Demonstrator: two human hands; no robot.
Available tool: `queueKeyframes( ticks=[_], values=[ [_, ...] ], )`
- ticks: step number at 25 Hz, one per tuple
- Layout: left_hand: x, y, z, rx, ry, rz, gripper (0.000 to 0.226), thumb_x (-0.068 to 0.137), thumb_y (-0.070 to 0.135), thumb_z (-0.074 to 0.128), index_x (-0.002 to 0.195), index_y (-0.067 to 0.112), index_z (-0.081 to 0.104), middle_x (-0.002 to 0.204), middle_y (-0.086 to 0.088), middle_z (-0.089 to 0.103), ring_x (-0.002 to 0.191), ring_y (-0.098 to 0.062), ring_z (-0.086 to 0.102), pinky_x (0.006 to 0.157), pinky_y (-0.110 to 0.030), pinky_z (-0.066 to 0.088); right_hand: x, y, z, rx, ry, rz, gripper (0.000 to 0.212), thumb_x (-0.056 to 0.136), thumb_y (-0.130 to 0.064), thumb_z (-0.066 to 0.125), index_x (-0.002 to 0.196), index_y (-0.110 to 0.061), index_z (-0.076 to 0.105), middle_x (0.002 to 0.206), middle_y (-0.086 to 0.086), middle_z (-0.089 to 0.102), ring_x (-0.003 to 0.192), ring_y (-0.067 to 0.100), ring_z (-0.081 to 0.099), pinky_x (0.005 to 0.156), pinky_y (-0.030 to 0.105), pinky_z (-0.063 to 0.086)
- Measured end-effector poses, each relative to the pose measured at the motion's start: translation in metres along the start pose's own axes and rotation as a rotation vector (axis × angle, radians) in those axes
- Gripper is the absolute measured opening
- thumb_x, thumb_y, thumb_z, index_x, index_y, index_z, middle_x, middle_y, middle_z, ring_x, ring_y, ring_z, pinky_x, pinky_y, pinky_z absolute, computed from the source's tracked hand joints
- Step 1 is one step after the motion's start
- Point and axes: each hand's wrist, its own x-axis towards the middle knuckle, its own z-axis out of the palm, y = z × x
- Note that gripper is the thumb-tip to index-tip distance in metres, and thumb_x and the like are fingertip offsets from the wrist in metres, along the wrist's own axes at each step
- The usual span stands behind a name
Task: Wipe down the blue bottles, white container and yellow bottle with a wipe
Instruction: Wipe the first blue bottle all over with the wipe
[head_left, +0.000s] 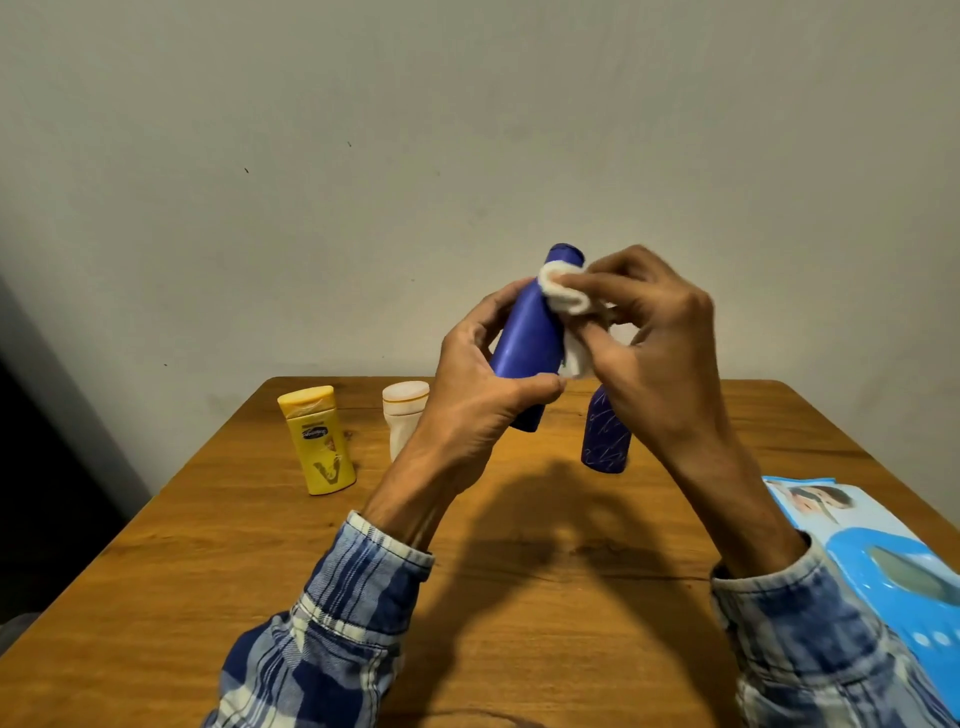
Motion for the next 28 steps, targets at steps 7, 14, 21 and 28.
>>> queueKeyframes(
  ticks=[7,14,21,28],
  values=[
    [0.0,-0.002,0.0,-0.029,-0.039,0.006,0.075,0.072,-0.025,0.067,0.139,0.006,0.052,0.12,-0.011,0.066,0.107,-0.021,0.07,0.081,-0.028,0.058,-0.003,-0.016,0.002,-0.01,-0.292,-0.119,0.03,0.089,0.0,0.07,0.116,-0.014,0.074,0.114,0.006,0.061,0.106,0.01,0.059,0.093,0.015,0.049],
    [0.0,0.003,0.003,-0.325,-0.065,-0.047,0.068,0.077,0.005,0.056,0.145,0.008,0.052,0.136,-0.023,0.058,0.112,-0.029,0.061,0.088,-0.032,0.056,-0.003,-0.008,0.005,-0.008,-0.12,-0.064,0.03,0.09,-0.014,0.059,0.115,-0.013,0.075,0.111,0.007,0.057,0.106,0.016,0.057,0.092,0.028,0.054],
    [0.003,0.001,-0.002,-0.59,0.08,-0.121,0.048,0.102,0.039,0.05,0.142,0.012,0.054,0.134,-0.021,0.064,0.114,-0.034,0.062,0.1,-0.046,0.051,-0.007,-0.018,0.007,0.078,-0.487,-0.134,0.033,0.083,0.002,0.073,0.111,-0.015,0.076,0.107,0.001,0.059,0.1,0.011,0.058,0.087,0.025,0.053],
    [0.007,0.0,-0.006,-0.551,0.103,-0.069,0.044,0.106,0.024,0.049,0.148,0.01,0.047,0.128,-0.016,0.069,0.106,-0.022,0.067,0.092,-0.037,0.057,-0.01,-0.011,0.012,0.039,-0.333,-0.124,0.033,0.08,0.005,0.074,0.105,-0.016,0.079,0.105,0.002,0.063,0.099,0.015,0.062,0.087,0.028,0.056]
  ],
)
